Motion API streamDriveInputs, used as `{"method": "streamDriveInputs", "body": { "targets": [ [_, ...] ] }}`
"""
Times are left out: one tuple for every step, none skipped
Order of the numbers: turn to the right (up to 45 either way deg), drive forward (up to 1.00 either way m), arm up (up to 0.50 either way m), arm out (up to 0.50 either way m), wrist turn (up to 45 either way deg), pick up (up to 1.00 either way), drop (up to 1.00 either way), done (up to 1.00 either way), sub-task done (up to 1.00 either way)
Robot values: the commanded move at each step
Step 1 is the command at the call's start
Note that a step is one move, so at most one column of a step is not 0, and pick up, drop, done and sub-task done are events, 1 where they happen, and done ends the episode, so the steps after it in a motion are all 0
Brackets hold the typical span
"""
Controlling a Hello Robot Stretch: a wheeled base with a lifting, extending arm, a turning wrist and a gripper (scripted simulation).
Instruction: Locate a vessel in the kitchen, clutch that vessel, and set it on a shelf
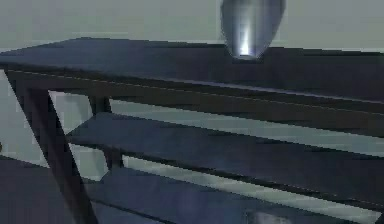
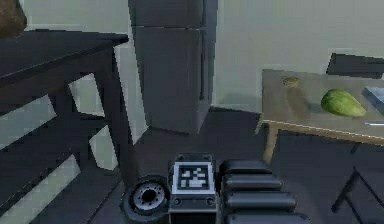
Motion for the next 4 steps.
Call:
{"method": "streamDriveInputs", "body": {
  "targets": [
    [0.0, 0.20, 0.00, 0.00, 0.0, 0.00, 0.00, 0.00, 0.00],
    [-45.0, 0.00, 0.00, 0.00, 0.0, 0.00, 0.00, 0.00, 0.00],
    [-45.0, 0.00, 0.00, 0.00, 0.0, 0.00, 0.00, 0.00, 0.00],
    [-39.0, 0.00, 0.00, 0.00, 0.0, 0.00, 0.00, 0.00, 0.00]
  ]
}}
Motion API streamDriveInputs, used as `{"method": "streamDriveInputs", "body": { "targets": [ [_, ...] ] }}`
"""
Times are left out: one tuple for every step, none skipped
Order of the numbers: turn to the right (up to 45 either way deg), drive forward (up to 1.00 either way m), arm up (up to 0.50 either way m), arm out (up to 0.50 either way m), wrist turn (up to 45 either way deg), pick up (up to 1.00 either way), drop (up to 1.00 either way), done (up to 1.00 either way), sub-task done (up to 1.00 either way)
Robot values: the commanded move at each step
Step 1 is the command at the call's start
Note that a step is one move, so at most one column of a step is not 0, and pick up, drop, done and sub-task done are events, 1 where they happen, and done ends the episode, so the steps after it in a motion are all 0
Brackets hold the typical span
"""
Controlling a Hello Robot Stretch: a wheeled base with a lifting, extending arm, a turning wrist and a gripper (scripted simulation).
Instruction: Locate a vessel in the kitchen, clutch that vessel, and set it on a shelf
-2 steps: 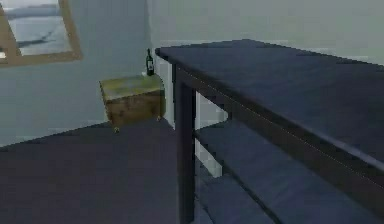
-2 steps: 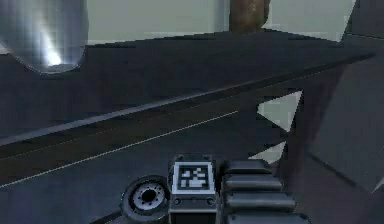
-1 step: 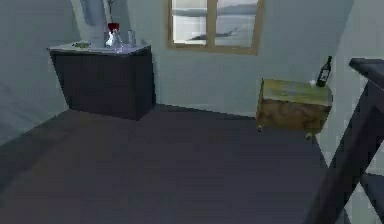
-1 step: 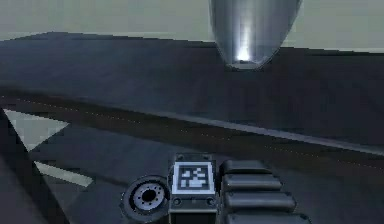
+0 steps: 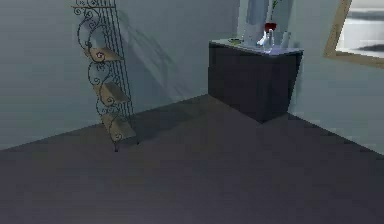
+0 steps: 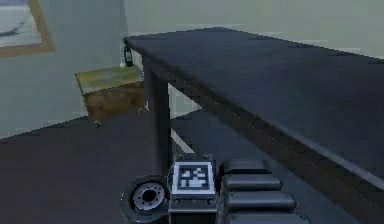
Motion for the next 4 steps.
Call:
{"method": "streamDriveInputs", "body": {
  "targets": [
    [-15.0, 0.00, 0.00, 0.00, 0.0, 0.00, 0.00, 0.00, 0.00],
    [-6.0, 0.00, 0.00, 0.00, 0.0, 0.00, 0.00, 0.00, 0.00],
    [-3.0, 0.00, 0.00, 0.00, 0.0, 0.00, 0.00, 0.00, 0.00],
    [-39.0, 0.00, 0.00, 0.00, 0.0, 0.00, 0.00, 0.00, 0.00]
  ]
}}
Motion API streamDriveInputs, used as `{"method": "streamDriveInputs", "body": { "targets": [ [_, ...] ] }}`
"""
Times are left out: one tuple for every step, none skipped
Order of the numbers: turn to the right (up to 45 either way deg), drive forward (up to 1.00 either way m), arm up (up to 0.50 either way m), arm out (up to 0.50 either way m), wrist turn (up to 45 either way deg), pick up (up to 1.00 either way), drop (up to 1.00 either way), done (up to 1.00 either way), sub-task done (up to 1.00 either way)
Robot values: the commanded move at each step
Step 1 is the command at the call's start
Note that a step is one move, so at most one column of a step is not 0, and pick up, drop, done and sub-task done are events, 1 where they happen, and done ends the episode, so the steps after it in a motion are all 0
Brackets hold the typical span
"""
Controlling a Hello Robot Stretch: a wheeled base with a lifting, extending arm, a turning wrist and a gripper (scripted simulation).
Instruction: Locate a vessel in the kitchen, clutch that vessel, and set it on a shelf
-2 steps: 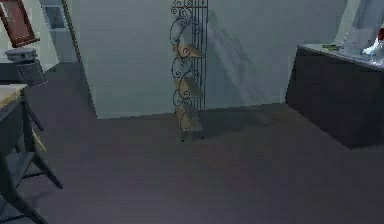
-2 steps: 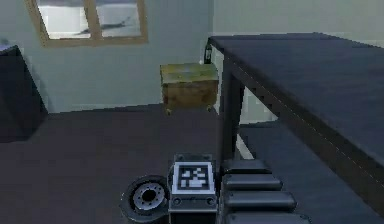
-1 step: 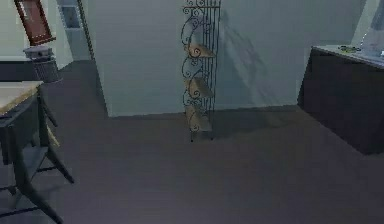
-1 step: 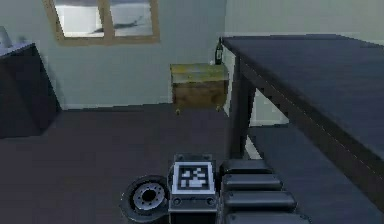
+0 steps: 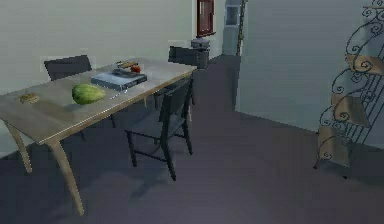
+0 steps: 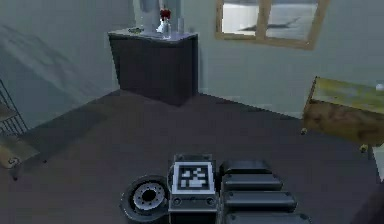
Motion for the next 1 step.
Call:
{"method": "streamDriveInputs", "body": {
  "targets": [
    [0.0, 0.15, 0.00, 0.00, 0.0, 0.00, 0.00, 0.00, 0.00]
  ]
}}
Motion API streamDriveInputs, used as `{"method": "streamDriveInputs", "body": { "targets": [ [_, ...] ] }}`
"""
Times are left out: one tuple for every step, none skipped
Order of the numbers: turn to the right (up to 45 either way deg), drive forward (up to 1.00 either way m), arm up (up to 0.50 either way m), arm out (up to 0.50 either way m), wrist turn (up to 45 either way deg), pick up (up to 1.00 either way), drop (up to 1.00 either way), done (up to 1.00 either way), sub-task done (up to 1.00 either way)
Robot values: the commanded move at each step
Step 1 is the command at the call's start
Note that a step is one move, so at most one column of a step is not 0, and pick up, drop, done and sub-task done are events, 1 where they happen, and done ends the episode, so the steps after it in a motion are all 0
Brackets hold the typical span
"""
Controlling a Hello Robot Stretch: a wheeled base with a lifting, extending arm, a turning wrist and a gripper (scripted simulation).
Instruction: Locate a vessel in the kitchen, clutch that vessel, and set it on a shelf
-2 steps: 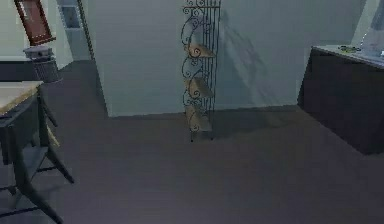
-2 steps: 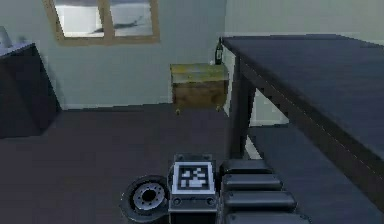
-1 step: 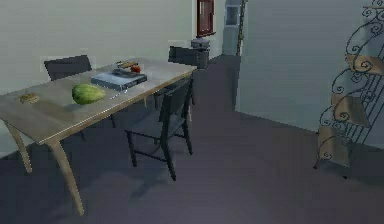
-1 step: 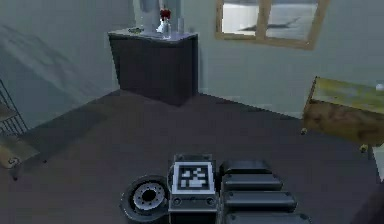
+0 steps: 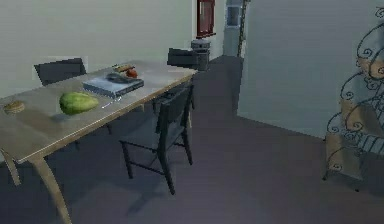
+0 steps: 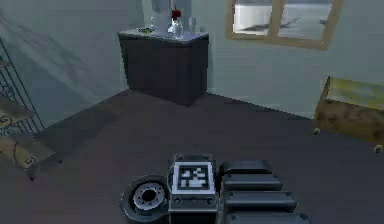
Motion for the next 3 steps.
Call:
{"method": "streamDriveInputs", "body": {
  "targets": [
    [45.0, 0.00, 0.00, 0.00, 0.0, 0.00, 0.00, 0.00, 0.00],
    [9.0, 0.00, 0.00, 0.00, 0.0, 0.00, 0.00, 0.00, 0.00],
    [3.0, 0.00, 0.00, 0.00, 0.0, 0.00, 0.00, 0.00, 0.00]
  ]
}}
